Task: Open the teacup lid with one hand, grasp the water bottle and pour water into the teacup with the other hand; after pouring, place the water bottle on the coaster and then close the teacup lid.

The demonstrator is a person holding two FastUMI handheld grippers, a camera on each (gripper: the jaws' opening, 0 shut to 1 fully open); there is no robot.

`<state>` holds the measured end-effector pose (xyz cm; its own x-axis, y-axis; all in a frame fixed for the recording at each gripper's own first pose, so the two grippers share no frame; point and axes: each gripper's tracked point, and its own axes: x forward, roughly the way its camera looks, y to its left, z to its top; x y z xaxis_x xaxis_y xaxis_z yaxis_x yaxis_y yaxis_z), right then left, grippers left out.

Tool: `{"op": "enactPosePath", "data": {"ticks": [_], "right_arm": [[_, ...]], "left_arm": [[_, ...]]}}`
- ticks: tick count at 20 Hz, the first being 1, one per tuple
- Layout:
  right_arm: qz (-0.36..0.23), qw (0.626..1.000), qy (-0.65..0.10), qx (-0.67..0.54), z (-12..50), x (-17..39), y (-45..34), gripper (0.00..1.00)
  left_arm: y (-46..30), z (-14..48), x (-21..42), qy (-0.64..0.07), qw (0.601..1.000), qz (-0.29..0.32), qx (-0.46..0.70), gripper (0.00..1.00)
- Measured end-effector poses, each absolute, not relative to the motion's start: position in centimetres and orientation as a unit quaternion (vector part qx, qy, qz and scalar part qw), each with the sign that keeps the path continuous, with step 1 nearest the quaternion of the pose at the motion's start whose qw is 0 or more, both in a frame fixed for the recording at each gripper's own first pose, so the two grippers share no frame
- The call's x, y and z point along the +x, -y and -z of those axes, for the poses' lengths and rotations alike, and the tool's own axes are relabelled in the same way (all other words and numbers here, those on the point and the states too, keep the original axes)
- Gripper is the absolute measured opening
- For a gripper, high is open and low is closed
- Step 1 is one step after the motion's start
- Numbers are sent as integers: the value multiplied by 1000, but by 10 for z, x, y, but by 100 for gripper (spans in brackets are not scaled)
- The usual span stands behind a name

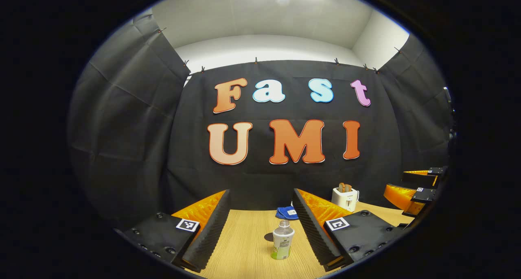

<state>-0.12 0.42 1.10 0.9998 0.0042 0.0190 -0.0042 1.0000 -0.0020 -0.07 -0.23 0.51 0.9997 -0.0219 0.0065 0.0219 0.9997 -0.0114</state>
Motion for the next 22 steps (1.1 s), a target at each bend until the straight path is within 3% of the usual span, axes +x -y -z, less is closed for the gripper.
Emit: {"op": "enactPosePath", "data": {"ticks": [1,12,22], "right_arm": [[-3,1000,9,-2,-11,-2,-6,98],[-10,1000,3,-15,-3,2,-15,97],[-30,999,-34,-30,54,24,-30,90]], "left_arm": [[2,-5,-1,3,1000,10,-7,94],[4,2,-1,3,1000,24,-16,97],[26,48,8,-17,998,58,-12,97]]}}
